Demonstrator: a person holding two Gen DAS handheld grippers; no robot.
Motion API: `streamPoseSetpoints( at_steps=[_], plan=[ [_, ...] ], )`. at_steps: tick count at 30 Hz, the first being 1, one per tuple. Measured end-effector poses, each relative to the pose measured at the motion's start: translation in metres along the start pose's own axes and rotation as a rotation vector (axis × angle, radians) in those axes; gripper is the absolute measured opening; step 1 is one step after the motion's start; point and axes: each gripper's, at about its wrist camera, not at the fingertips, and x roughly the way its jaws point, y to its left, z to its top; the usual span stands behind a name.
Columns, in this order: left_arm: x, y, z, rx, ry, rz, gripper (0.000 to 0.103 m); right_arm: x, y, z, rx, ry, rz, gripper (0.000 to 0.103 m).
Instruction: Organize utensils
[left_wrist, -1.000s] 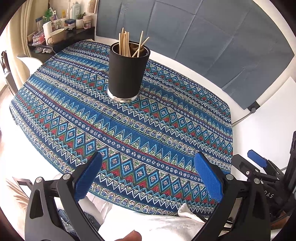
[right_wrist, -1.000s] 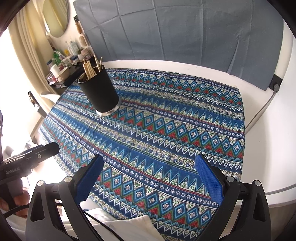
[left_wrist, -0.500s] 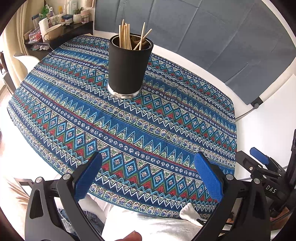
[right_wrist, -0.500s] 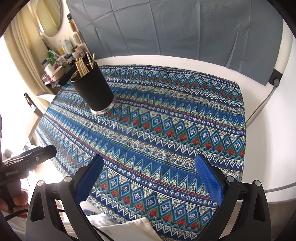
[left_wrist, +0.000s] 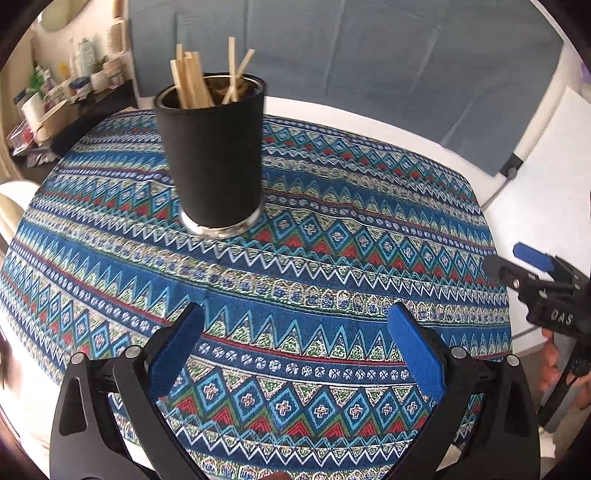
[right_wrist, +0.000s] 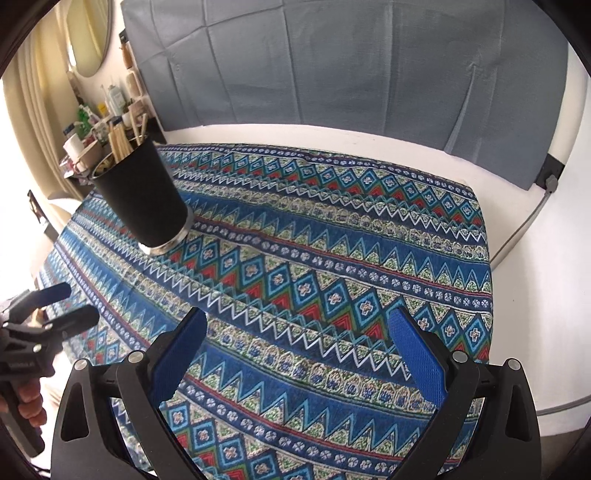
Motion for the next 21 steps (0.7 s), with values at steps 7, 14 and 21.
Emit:
streamPoseSetpoints(
  at_steps=[7, 14, 21],
  plan=[
    [0.096, -0.045, 0.034, 0.121, 0.086, -0.161, 0.097, 0.062, -0.067, -0.009, 0.132, 0.02, -0.172, 0.095],
    [0.148, -0.079, 0.054, 0.218, 0.104, -0.166, 0.097, 0.089, -0.095, -0.017, 0.199, 0.032, -0.244, 0.095],
    [0.123, -0.074, 0.057, 0.19, 0.076, -0.19, 0.097, 0.062, -0.068, -0.003, 0.161, -0.012, -0.143, 0.095]
  ],
)
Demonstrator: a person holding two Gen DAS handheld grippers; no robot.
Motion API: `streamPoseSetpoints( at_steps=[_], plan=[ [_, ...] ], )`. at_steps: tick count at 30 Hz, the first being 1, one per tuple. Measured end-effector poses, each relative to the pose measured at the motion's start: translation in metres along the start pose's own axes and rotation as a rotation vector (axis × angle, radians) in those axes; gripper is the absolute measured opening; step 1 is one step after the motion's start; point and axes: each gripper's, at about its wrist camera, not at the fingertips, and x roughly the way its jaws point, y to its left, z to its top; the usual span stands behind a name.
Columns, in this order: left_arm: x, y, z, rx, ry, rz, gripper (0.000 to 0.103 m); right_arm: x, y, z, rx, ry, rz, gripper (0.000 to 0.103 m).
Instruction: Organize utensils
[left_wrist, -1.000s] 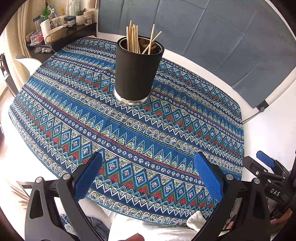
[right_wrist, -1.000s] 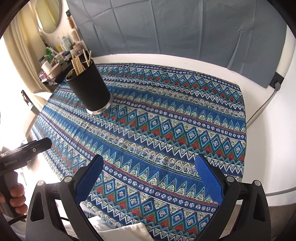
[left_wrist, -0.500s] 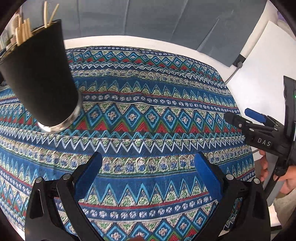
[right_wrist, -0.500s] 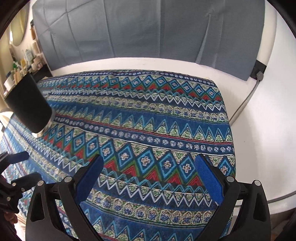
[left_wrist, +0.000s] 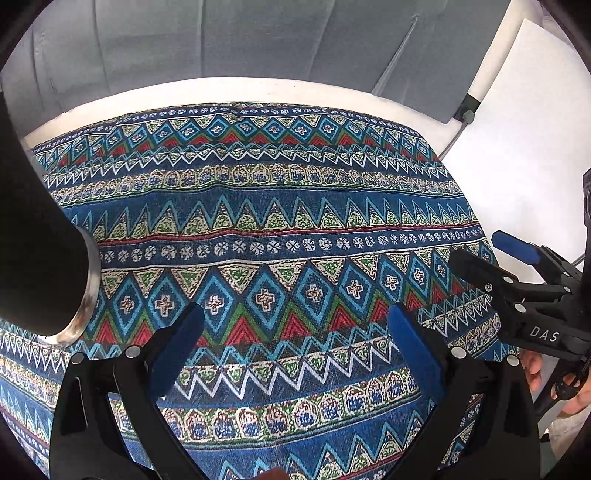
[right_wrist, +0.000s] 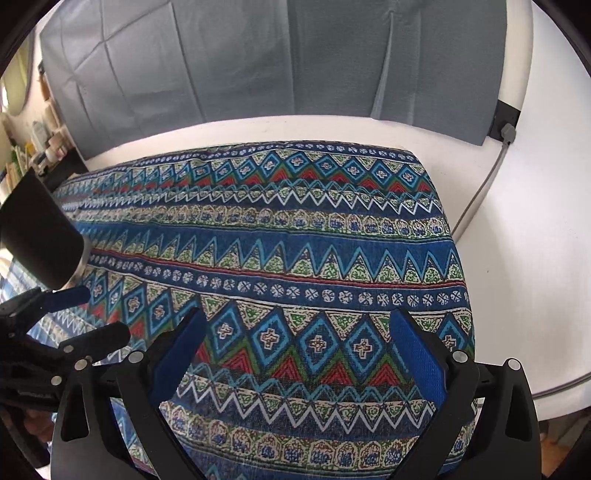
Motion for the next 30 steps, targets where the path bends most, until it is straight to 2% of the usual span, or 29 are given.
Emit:
streamPoseSetpoints(
  at_steps=[5, 11, 14, 16, 20, 24, 30],
  plan=[
    [-0.035, 0.021, -0.021, -0.076, 0.011, 0.09, 0.097, -0.024, 0.027, 0.005, -0.052, 0.032, 0.078, 0.095],
    [-0.103, 0.037, -0.051, -0.26, 0.005, 0.175, 0.097, -0.073, 0.068, 0.007, -0.126, 0.075, 0.161, 0.095],
    [-0.142, 0.037, -0.066, -0.355, -0.009, 0.219, 0.097, -0.108, 0.085, 0.003, -0.162, 0.086, 0.253, 0.095],
    [-0.165, 0.034, -0.076, -0.41, -0.02, 0.279, 0.097, -0.13, 0.095, -0.004, -0.202, 0.078, 0.302, 0.095],
    [-0.199, 0.023, -0.095, -0.463, -0.071, 0.375, 0.097, -0.149, 0.111, -0.019, -0.294, 0.088, 0.335, 0.095],
    [-0.209, 0.014, -0.1, -0.465, -0.105, 0.392, 0.097, -0.159, 0.118, -0.023, -0.36, 0.068, 0.339, 0.095],
    [-0.21, 0.006, -0.101, -0.471, -0.12, 0.39, 0.097, -0.166, 0.114, -0.018, -0.363, 0.039, 0.336, 0.095]
  ],
)
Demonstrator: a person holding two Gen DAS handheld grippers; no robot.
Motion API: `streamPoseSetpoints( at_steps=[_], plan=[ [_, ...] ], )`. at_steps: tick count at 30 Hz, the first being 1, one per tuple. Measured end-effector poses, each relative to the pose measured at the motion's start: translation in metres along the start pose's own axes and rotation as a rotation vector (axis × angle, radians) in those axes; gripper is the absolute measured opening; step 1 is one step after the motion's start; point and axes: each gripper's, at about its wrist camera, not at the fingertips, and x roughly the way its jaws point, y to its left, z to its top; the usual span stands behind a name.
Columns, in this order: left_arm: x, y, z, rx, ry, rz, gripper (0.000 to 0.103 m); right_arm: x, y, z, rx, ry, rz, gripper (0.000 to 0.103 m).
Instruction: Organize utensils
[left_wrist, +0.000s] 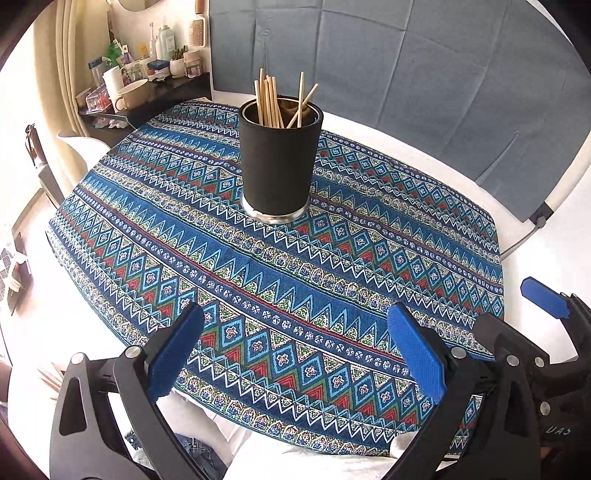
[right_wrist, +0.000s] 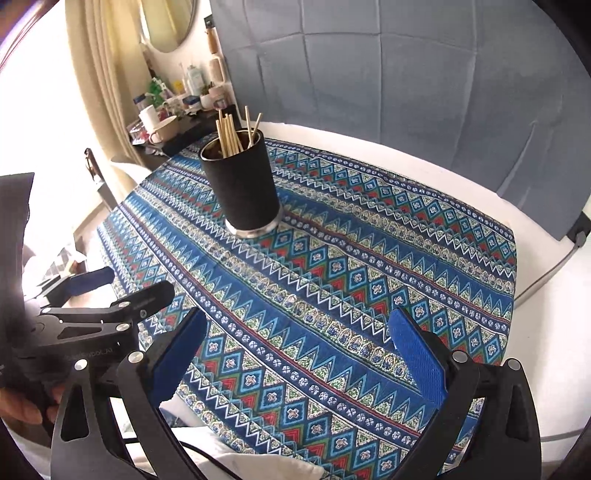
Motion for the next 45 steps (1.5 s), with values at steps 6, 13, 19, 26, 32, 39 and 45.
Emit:
streamPoseSetpoints(
  at_steps=[6, 13, 19, 26, 32, 39, 45],
  plan=[
    [0.004, 0.005, -0.002, -0.052, 0.017, -0.009, 0.097, -0.001, -0.006, 0.0, 0.008, 0.005, -0.006, 0.095],
    [0.002, 0.004, -0.007, -0.058, 0.019, -0.019, 0.097, 0.0, -0.005, -0.004, 0.004, 0.017, -0.014, 0.095],
    [0.0, 0.004, -0.009, -0.056, 0.02, -0.022, 0.097, -0.001, -0.005, -0.004, 0.009, 0.014, -0.015, 0.095],
    [-0.002, 0.005, -0.011, -0.055, 0.018, -0.027, 0.097, -0.001, -0.008, -0.008, 0.03, 0.023, 0.001, 0.095],
    [-0.001, 0.003, -0.011, -0.044, 0.025, -0.029, 0.097, -0.002, -0.005, -0.009, 0.026, 0.021, -0.004, 0.095],
    [-0.002, 0.003, -0.012, -0.041, 0.024, -0.027, 0.097, -0.002, -0.004, -0.01, 0.027, 0.025, -0.007, 0.095],
    [-0.004, 0.008, -0.013, -0.06, 0.022, -0.023, 0.097, -0.003, -0.005, -0.011, 0.03, 0.026, -0.01, 0.095]
  ],
)
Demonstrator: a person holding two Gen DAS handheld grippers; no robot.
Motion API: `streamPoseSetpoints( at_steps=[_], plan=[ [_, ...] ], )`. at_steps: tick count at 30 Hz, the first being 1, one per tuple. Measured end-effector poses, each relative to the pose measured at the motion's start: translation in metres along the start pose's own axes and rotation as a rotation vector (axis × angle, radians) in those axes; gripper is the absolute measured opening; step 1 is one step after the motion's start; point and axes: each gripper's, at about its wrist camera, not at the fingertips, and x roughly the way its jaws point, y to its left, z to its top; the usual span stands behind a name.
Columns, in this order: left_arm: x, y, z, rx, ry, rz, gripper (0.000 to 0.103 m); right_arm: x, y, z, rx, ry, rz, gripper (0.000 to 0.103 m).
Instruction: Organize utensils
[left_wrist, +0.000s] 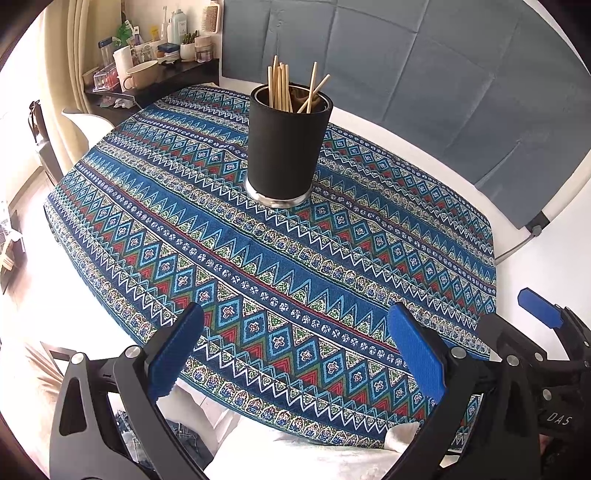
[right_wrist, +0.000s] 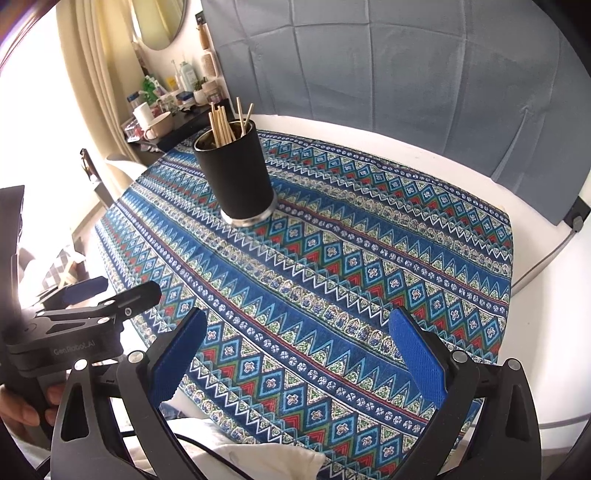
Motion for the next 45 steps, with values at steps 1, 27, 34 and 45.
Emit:
streamPoseSetpoints(
  at_steps=[1, 27, 34, 45],
  plan=[
    [-0.0001, 0.0009, -0.0002, -0.004, 0.001, 0.0, 0.097, -0.0002, -0.0001, 0.0004, 0.0, -0.001, -0.001, 0.095],
    [-0.0005, 0.0021, 0.0, -0.008, 0.006, -0.004, 0.097, -0.0024, -0.0019, -0.0014, 0.01, -0.003, -0.001, 0.095],
    [-0.0022, 0.0018, 0.0003, -0.005, 0.0, 0.001, 0.097, -0.0018, -0.0028, -0.0017, 0.012, -0.004, 0.002, 0.095],
    [-0.0017, 0.0001, 0.0, 0.003, 0.004, -0.002, 0.097, -0.0005, -0.0014, -0.0017, 0.008, 0.002, 0.004, 0.095]
  ],
)
